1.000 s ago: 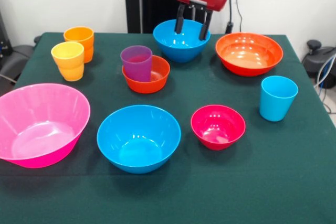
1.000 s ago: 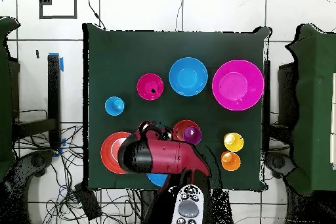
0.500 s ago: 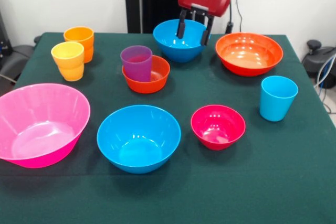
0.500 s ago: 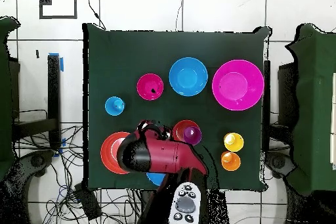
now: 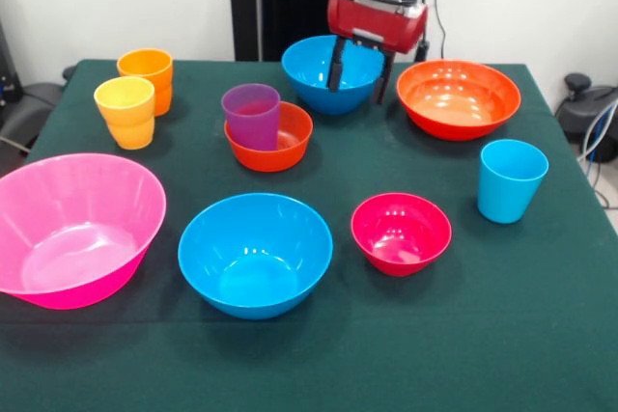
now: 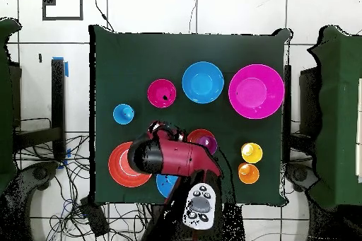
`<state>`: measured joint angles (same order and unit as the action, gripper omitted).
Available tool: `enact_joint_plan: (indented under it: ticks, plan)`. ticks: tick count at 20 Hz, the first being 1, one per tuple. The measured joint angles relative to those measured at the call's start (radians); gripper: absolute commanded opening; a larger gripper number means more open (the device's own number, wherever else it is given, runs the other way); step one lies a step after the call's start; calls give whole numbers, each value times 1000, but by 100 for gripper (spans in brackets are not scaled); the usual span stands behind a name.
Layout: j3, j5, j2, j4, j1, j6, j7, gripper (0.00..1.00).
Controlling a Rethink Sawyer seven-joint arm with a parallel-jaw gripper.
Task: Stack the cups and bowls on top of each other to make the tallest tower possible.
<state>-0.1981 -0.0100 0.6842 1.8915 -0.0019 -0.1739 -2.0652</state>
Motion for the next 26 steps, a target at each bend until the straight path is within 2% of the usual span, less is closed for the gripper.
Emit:
enact_joint_plan:
  ticks: [8, 14, 21, 26]
  plan:
    - [-2, -79, -48, -88, 37, -1, 0, 100]
    - [-11, -162, -84, -158, 74, -1, -1, 100]
    - [-28, -197, -90, -200, 84, -3, -1, 100]
    - [-54, -217, -87, -240, 73, -48, -1, 100]
